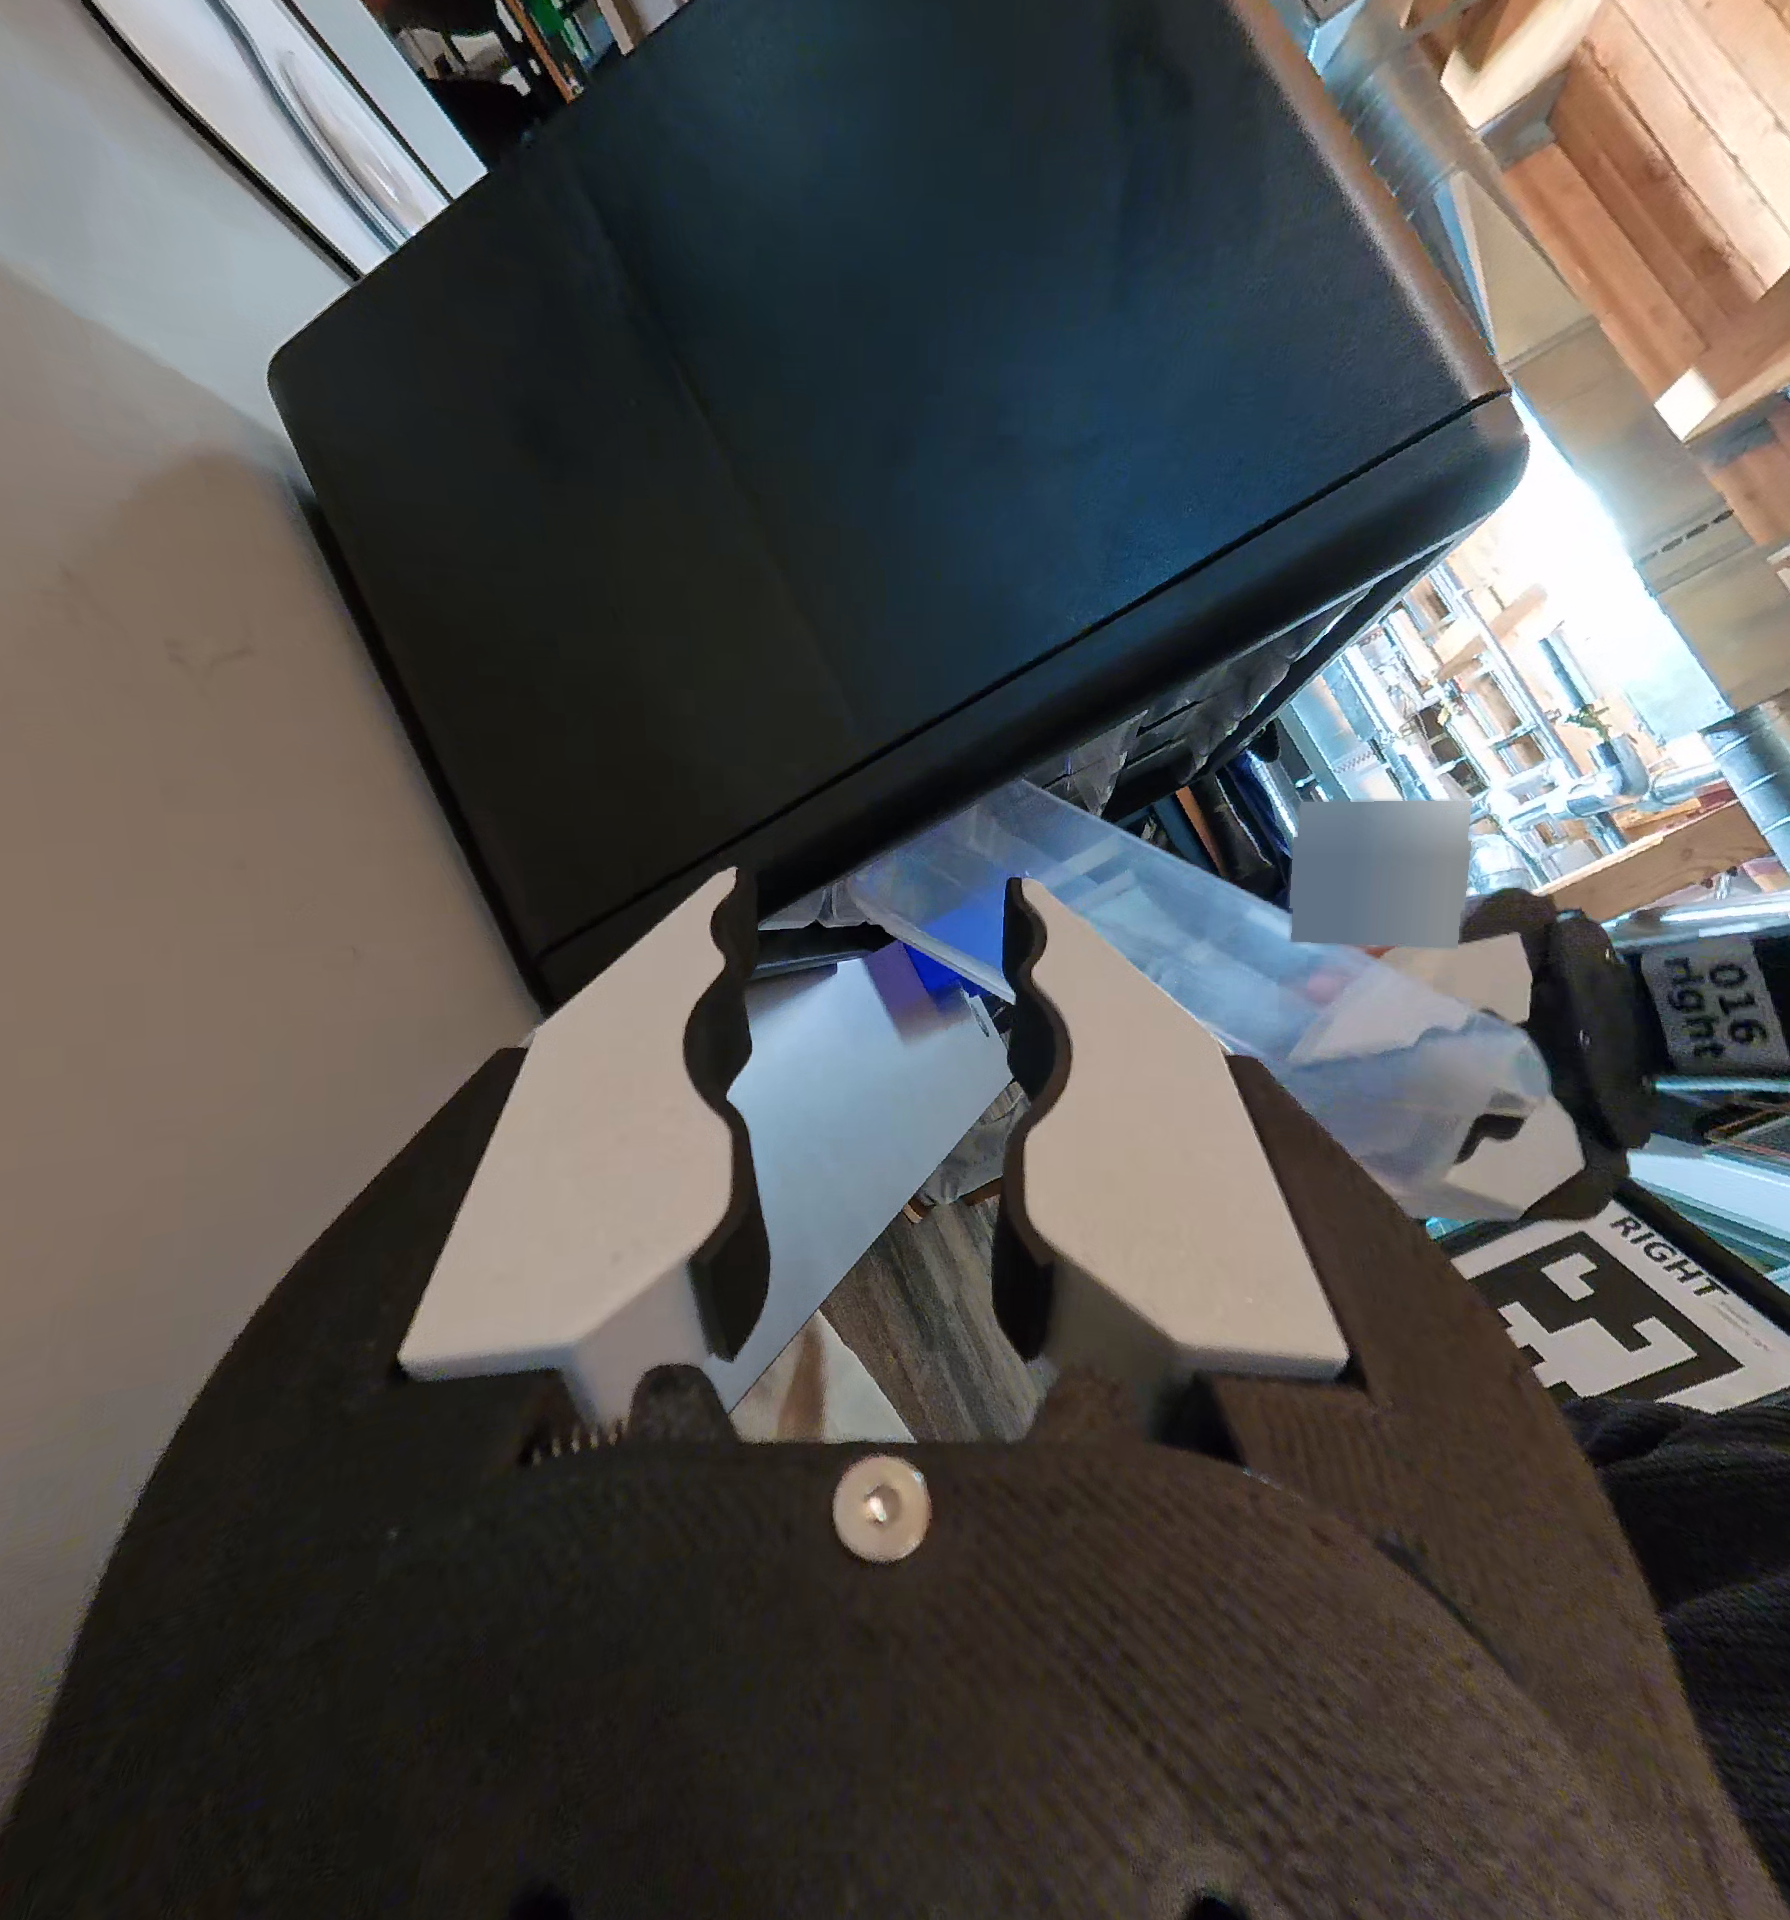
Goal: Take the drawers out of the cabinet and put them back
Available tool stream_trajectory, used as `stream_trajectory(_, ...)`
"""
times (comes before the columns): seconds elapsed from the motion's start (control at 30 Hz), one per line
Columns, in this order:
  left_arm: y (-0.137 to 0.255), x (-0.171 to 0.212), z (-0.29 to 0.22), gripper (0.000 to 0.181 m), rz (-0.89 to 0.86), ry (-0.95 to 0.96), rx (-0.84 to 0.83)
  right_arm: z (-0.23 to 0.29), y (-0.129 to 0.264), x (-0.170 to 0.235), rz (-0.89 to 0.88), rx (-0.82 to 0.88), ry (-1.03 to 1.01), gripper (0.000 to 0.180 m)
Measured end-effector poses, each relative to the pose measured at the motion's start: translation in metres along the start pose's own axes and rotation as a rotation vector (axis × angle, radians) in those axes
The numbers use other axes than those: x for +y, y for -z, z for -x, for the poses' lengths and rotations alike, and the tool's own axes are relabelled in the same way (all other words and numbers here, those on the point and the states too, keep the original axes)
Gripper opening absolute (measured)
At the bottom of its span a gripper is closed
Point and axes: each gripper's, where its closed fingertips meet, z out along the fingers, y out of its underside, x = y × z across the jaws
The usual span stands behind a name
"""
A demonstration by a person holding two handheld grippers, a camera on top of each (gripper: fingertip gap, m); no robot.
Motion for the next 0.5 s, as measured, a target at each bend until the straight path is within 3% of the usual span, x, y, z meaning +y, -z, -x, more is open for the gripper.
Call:
stream_trajectory(0.27, 0.0, 0.001, 0.001, 0.045, 0.004, 0.039, 0.014, 0.01, 0.05, -0.023, -0.202, -0.198, -0.244, 0.017)
stream_trajectory(0.5, -0.001, 0.005, 0.0, 0.045, 0.008, 0.078, 0.028, 0.022, 0.13, -0.033, -0.391, -0.183, -0.302, 0.013)
